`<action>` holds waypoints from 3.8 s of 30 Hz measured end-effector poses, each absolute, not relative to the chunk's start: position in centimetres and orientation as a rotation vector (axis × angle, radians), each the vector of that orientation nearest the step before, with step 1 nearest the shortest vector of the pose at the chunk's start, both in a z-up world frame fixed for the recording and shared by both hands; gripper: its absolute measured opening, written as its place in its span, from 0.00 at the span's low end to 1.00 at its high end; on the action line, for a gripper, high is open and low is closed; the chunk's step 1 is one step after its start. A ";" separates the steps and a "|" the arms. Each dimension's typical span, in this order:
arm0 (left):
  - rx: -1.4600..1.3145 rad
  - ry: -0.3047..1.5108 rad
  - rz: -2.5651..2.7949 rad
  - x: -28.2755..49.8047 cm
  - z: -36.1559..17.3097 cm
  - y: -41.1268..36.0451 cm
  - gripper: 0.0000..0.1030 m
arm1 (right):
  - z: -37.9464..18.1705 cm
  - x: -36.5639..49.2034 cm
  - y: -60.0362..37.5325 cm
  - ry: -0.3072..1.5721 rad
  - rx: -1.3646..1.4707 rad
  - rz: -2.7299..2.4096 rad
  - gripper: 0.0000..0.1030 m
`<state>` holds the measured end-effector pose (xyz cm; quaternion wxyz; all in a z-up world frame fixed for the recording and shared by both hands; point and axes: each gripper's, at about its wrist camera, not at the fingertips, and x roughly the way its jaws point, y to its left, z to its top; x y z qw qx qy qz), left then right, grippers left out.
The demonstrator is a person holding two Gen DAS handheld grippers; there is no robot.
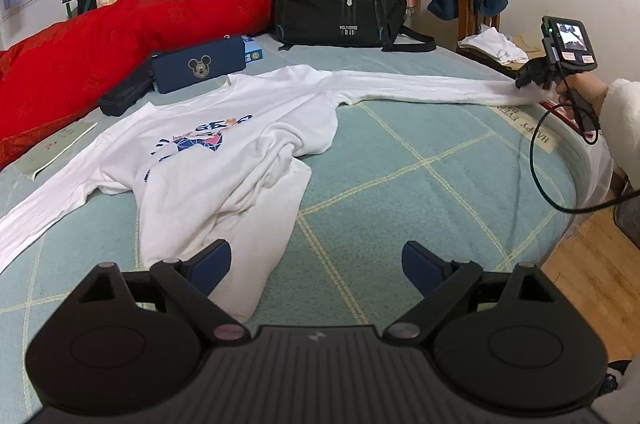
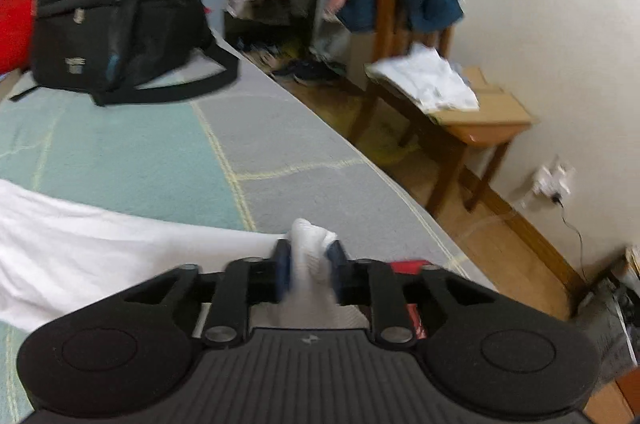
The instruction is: Fold clothes
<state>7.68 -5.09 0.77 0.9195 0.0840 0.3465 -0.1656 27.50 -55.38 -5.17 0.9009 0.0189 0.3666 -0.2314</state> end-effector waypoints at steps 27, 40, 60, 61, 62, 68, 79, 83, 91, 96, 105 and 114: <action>0.070 0.715 -0.193 5.2 0.4 2.6 0.90 | -2.9 20.2 -23.8 0.890 0.125 0.474 0.75; -0.010 0.787 0.007 2.9 -1.7 11.4 0.91 | 2.2 14.0 -5.5 0.751 -0.217 0.700 0.93; -0.036 0.812 0.124 4.2 -2.1 14.7 0.91 | -1.8 16.5 -1.9 0.817 -0.256 0.805 0.95; -0.028 0.813 0.122 4.4 -2.0 14.4 0.91 | -1.4 16.9 -2.4 0.800 -0.269 0.784 0.95; -0.020 0.813 0.118 4.6 -2.0 14.0 0.91 | -1.0 17.4 -2.9 0.780 -0.286 0.755 0.95; 0.017 0.827 0.086 5.8 -2.1 12.2 0.91 | 0.5 21.9 -5.9 0.709 -0.372 0.596 0.96; 0.054 0.850 0.062 7.5 -2.3 10.3 0.91 | 1.1 31.3 -8.4 0.720 -0.506 0.474 0.97; 0.060 0.849 0.054 8.0 -2.1 9.7 0.91 | 1.6 34.8 -9.3 0.720 -0.501 0.410 0.97; 0.072 0.852 0.026 8.5 -2.1 8.6 0.91 | 1.5 38.0 -11.8 0.756 -0.456 0.331 0.97; 0.072 0.845 0.006 8.5 -2.0 8.0 0.91 | 3.7 33.6 -11.8 0.674 -0.461 0.441 0.97; 0.049 0.829 -0.017 7.5 -2.1 8.0 0.91 | 4.1 22.6 -7.2 0.525 -0.665 0.856 0.75; 0.024 0.823 -0.026 6.4 -2.3 8.8 0.91 | -3.9 21.6 -3.1 0.471 -1.126 0.840 0.59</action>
